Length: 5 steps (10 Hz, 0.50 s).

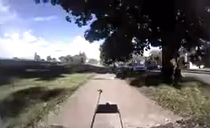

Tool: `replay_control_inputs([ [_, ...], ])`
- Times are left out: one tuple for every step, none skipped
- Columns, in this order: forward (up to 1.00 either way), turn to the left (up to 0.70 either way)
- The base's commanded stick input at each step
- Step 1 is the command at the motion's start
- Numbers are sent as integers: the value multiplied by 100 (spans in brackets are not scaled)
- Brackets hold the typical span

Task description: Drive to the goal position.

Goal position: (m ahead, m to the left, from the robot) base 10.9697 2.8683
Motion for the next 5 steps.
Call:
replay_control_inputs([
  [100, 0],
  [100, 0],
  [100, 0],
  [100, 0],
  [100, 0],
])
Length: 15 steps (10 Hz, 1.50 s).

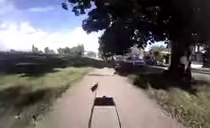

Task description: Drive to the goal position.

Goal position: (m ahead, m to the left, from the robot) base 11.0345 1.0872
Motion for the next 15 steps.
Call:
replay_control_inputs([
  [100, 0],
  [100, 0],
  [100, 0],
  [100, 0],
  [100, 0],
  [100, 0],
  [100, 0],
  [100, 0],
  [100, 0],
  [100, 1],
  [100, 15],
  [100, 32],
  [100, 36],
  [100, 0],
  [100, 0],
])
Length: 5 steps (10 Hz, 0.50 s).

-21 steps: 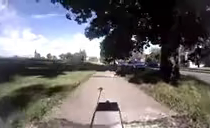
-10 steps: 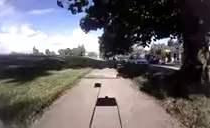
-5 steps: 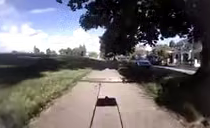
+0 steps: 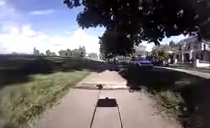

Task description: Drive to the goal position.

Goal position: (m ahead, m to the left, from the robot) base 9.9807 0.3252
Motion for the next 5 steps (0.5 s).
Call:
replay_control_inputs([
  [100, 0],
  [100, 0],
  [100, 0],
  [100, 0],
  [100, 0],
])
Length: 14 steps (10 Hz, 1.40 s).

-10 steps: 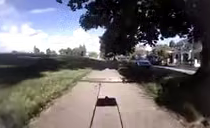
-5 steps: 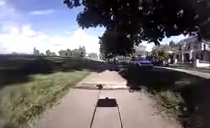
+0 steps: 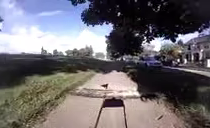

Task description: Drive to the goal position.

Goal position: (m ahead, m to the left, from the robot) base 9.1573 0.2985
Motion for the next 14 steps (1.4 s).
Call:
replay_control_inputs([
  [100, 0],
  [100, 0],
  [100, 0],
  [100, 0],
  [100, 0],
  [100, 0],
  [100, 0],
  [100, -10],
  [100, -18],
  [100, -25],
  [100, 0],
  [100, 0],
  [100, 0],
  [100, 0],
])
